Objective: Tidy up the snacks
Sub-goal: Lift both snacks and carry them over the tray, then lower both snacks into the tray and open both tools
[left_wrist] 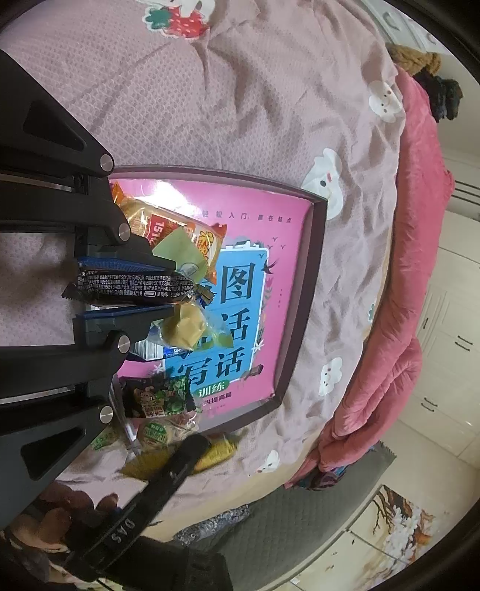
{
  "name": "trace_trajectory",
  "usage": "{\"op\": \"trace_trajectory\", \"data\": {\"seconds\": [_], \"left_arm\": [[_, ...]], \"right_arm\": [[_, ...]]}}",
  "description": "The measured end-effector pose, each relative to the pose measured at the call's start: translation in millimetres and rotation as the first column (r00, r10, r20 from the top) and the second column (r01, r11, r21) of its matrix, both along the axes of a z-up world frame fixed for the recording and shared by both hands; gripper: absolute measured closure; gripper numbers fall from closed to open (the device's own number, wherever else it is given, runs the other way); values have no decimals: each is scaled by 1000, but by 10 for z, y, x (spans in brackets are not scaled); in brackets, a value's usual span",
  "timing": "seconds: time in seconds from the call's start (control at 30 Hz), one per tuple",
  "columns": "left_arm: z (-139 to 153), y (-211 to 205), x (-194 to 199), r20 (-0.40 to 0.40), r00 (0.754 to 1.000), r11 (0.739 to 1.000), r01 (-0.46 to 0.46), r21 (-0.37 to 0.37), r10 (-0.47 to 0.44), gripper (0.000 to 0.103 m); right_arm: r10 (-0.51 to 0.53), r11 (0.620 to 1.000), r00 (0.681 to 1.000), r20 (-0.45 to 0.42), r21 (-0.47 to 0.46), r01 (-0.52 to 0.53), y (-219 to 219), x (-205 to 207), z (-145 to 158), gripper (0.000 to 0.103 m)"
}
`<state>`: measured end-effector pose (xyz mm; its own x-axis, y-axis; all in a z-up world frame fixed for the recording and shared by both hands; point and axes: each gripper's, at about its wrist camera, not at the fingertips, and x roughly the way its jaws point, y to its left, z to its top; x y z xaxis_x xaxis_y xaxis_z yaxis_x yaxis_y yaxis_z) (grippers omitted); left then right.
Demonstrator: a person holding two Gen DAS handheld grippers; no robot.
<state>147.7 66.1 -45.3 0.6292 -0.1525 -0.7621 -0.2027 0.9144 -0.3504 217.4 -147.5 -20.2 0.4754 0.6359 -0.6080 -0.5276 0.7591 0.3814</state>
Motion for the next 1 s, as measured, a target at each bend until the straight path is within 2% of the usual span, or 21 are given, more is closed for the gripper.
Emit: {"op": "trace_trajectory", "data": {"seconds": [0.23,0.47,0.67,0.83,1.0], "left_arm": [[-17,-3,10,2,1000,1000,1,8,-1,86],[-25,6,5,1,1000,1000,2,6,-2,86],[-40,17,20,-2,1000,1000,1,-1,-1,86],[-46,54,29,-3,1000,1000,-5,-13,5,86],[-53,95,29,-7,1000,1000,-13,-19,12,85]], "right_arm": [[28,996,1000,-14,-88,-29,185,49,-214,85],[48,988,999,9,-146,-46,328,51,-288,85],[66,990,998,-3,-124,-65,319,35,-282,82],[74,991,997,5,-112,-73,292,-15,-224,70],[70,994,997,11,-88,-69,224,-72,-147,69]]}}
